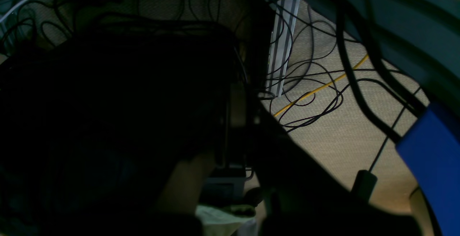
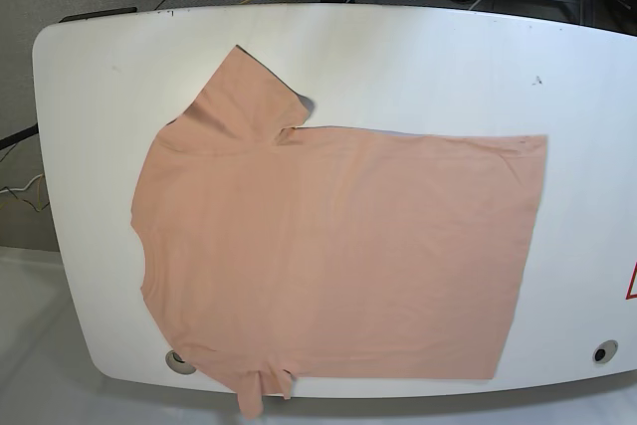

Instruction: Fold the T-shirt properly

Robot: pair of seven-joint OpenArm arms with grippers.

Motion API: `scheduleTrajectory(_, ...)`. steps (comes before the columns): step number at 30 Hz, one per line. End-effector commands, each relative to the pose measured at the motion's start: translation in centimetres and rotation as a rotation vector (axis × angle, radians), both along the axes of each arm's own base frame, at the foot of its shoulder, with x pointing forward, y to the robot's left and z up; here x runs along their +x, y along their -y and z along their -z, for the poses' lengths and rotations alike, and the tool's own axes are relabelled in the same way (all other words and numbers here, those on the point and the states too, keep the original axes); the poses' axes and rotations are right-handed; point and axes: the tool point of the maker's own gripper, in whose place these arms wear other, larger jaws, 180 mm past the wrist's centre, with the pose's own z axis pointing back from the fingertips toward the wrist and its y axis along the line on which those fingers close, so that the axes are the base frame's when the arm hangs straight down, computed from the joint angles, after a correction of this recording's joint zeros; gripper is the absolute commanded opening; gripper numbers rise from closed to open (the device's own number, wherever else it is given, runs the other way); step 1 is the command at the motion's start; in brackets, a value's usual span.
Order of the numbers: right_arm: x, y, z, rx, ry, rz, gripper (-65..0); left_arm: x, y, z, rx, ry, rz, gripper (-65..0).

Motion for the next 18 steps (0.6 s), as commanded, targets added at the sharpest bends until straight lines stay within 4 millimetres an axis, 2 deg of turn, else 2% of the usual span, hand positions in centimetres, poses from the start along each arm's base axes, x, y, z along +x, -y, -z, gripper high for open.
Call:
scheduleTrajectory(1, -1.0, 0.7, -0.1, -0.016, -0.009, 0.000, -64.7, -0.6, 0.1, 0.0, -0.003, -0.012, 0.010, -65.0)
scheduleTrajectory(9, -1.5, 0.8, -0.1, -0.018, -0.013, -0.006, -64.7, -1.0, 0.0, 0.0, -0.003, -0.023, 0.008, -65.0)
scheduleTrajectory(18, -2.7, 1.3, -0.3, -0.030, -0.009, -0.013, -64.9, -2.4, -0.5, -0.1, 0.007, -0.055, 0.011, -65.0)
